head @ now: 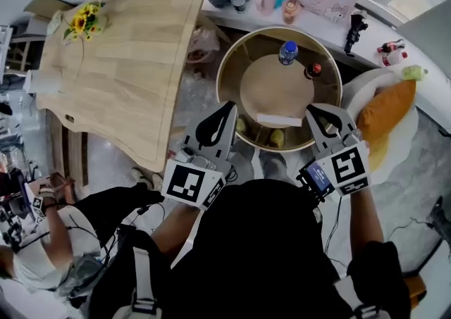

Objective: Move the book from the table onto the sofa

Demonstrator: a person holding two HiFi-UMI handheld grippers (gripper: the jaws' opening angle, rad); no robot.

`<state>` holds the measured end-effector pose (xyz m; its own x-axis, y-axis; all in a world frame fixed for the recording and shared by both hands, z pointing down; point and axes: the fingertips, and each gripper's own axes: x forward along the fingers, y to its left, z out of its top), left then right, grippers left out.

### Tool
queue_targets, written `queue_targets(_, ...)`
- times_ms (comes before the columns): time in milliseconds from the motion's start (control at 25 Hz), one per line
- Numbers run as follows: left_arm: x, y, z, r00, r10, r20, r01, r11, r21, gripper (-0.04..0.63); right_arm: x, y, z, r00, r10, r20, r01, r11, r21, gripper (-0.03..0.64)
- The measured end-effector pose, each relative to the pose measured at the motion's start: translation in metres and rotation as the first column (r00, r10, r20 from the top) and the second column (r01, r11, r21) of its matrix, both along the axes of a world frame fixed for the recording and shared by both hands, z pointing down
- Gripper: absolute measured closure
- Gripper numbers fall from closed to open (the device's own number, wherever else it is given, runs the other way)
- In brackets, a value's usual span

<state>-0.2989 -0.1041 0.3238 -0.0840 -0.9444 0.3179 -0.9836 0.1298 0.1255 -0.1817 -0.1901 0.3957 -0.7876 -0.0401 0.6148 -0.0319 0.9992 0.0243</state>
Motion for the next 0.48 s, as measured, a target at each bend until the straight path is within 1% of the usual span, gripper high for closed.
queue_targets(200,-0.012,0.008,0.017,1.0,-0.011,-0.022,0.01,1.0,-0.013,0.589,-0.003,0.008,0.025,0.997,-0.036,-0.065,0.037,0.999,0.008,0.606)
queue_targets(480,-0.023,0.019,0.051,0.998,-0.033,-0.057,0.031,0.998,-0.046,0.589,-0.008,0.019,0.062,0.989,-0.076,-0.124,0.076,0.997,-0.004,0.606)
